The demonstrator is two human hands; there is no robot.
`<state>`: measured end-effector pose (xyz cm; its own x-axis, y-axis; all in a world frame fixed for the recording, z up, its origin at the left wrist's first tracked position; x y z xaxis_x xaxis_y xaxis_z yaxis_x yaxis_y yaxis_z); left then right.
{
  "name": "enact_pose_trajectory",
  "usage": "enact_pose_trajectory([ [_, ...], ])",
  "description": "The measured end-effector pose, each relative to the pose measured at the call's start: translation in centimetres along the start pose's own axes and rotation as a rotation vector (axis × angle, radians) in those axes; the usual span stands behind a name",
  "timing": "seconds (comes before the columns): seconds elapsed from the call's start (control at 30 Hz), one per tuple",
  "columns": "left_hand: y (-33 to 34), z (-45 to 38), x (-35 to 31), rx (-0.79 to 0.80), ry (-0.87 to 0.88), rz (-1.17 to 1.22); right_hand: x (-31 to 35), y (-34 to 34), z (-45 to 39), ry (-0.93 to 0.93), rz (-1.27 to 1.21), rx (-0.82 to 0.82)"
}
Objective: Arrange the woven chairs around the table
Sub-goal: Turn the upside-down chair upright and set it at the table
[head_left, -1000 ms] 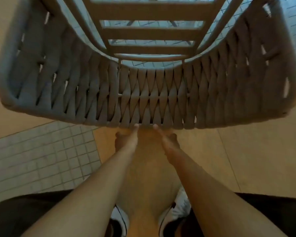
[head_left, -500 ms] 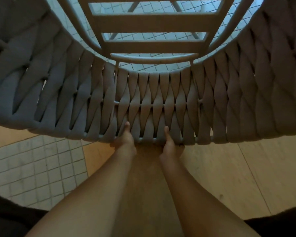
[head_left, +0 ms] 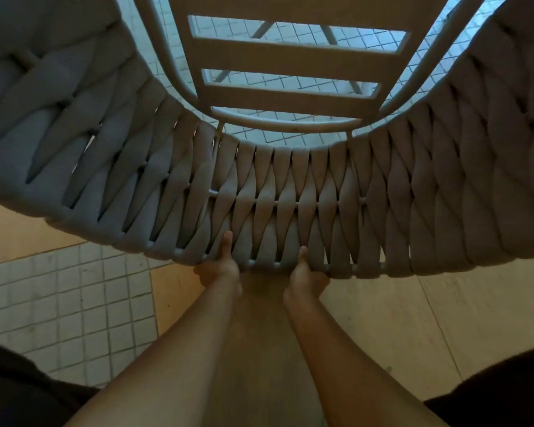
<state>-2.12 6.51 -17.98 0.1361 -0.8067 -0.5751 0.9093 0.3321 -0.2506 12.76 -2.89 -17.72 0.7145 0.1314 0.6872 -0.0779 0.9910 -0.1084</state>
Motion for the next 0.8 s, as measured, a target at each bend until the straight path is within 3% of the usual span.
enact_pose_trajectory([
  [0.23,-3.2,7.2,-5.2,-0.173,0.195,-0.12,5.6,-0.7,6.2,-0.005,0.088,-0.057],
  [0.47,-7.5,17.9,-11.5,-0.038,0.387,-0.143,13.1,-1.6,14.9,0.039,0.122,-0.082],
  [0.53,-9.2,21.7,-14.0,-0.031,0.629,-0.338,15.2,-1.8,17.4,0.048,0.134,-0.093],
  [0.7,-10.5,27.3,-19.7,0.042,1.233,-1.204,20.6,-2.4,23.1,0.057,0.124,-0.082],
  [0.8,-9.9,29.5,-24.0,0.079,1.557,-1.515,23.8,-2.6,25.8,0.067,0.074,-0.05],
])
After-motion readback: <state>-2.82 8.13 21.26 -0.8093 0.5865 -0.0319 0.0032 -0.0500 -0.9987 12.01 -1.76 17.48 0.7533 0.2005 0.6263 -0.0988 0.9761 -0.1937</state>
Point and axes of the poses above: each hand's wrist, its own z-axis away from the middle knuckle, its own y-axis out of the palm, x = y × z, the point moved 5 cm from there along -z, towards the middle knuckle, and after that the axes turned 3 degrees about -y, right-handed, at the moved point
